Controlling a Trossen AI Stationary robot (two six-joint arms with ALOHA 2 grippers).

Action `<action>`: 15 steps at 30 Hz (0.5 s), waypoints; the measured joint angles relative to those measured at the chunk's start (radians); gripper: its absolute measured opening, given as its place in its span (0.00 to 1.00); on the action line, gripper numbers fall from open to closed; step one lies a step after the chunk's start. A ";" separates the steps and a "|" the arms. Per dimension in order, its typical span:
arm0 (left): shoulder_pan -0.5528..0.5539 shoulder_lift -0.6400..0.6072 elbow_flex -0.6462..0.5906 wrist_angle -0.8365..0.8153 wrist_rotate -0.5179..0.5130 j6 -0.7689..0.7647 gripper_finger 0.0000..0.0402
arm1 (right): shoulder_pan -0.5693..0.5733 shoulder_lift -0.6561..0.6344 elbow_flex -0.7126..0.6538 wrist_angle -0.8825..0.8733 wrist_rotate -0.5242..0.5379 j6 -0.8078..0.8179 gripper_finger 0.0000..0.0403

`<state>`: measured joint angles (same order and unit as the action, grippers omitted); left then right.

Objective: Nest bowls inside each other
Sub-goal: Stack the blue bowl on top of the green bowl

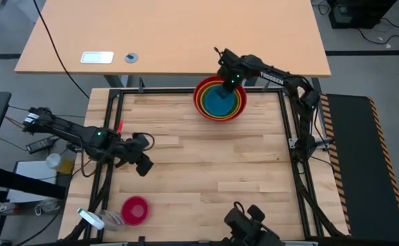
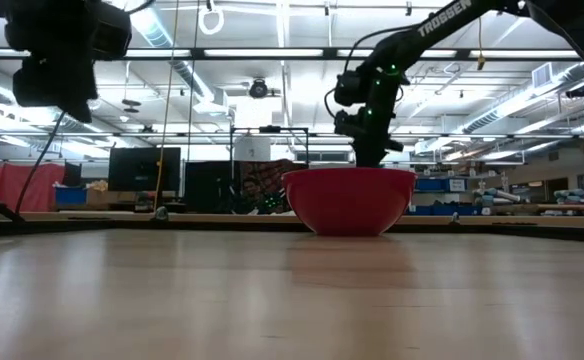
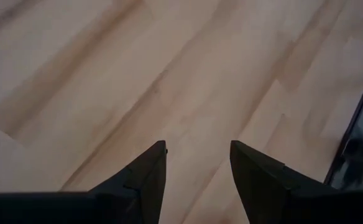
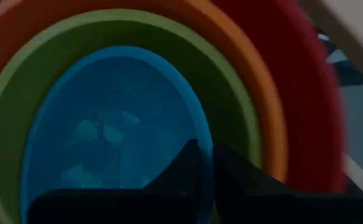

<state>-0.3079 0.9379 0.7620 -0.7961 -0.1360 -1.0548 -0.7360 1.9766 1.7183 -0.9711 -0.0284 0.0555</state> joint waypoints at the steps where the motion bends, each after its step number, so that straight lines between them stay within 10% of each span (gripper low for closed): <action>1: 0.006 0.016 0.000 -0.001 0.027 0.022 0.45 | 0.004 0.000 -0.016 0.016 -0.003 0.001 0.10; 15: 0.062 0.269 -0.001 -0.001 0.446 0.417 0.58 | 0.035 -0.039 0.001 0.012 -0.016 0.002 0.46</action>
<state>-0.2454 1.2064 0.7612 -0.7970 0.3101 -0.6375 -0.7006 1.9377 1.7195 -0.9592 -0.0441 0.0570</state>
